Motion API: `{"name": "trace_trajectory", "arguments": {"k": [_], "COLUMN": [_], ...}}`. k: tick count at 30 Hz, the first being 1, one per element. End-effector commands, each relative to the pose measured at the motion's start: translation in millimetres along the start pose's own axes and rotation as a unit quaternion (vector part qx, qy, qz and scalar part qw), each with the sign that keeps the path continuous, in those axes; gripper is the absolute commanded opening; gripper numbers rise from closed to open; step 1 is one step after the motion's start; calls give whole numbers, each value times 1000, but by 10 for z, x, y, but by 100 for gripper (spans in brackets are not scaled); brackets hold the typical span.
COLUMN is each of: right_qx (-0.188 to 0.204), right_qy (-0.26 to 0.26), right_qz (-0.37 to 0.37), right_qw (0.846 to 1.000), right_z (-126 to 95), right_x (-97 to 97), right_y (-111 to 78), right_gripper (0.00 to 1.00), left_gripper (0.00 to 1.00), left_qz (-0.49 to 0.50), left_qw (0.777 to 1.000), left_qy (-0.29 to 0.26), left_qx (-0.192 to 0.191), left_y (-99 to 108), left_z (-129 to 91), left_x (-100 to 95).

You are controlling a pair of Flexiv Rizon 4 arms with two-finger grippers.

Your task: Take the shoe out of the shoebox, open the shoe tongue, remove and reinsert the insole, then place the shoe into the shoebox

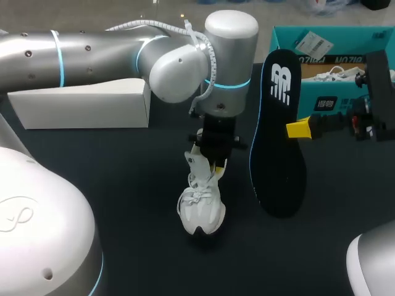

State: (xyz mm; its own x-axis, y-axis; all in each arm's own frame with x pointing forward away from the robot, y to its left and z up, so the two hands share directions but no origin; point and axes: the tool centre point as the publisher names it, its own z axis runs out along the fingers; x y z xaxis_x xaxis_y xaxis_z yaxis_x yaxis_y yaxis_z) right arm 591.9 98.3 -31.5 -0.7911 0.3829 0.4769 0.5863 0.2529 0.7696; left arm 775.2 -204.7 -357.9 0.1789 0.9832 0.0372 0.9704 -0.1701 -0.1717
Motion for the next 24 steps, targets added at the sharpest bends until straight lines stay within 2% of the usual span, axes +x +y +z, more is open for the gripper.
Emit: {"name": "trace_trajectory", "arguments": {"k": [1,15,17,18,24], "right_qx": [4,4,4,4,4], "right_qy": [2,2,2,2,2], "right_qz": [1,1,1,1,1], "right_qw": [1000,1000,1000,1000,1000], "right_z": [35,35,35,35,35], "right_x": [-25,-25,-25,-25,-25], "right_y": [46,46,46,46,46], "right_gripper": [0,0,0,0,0], "left_gripper": [0,0,55,100,100], "left_qz": [3,-11,-14,-15,-7], "left_qw": [1000,1000,999,999,991], "left_qy": [6,-25,-32,-39,-135], "left_qx": [10,5,8,7,-20], "left_y": [39,11,8,4,-34], "left_z": [98,123,124,108,-238], "left_x": [-126,-231,-232,-226,-116]}}
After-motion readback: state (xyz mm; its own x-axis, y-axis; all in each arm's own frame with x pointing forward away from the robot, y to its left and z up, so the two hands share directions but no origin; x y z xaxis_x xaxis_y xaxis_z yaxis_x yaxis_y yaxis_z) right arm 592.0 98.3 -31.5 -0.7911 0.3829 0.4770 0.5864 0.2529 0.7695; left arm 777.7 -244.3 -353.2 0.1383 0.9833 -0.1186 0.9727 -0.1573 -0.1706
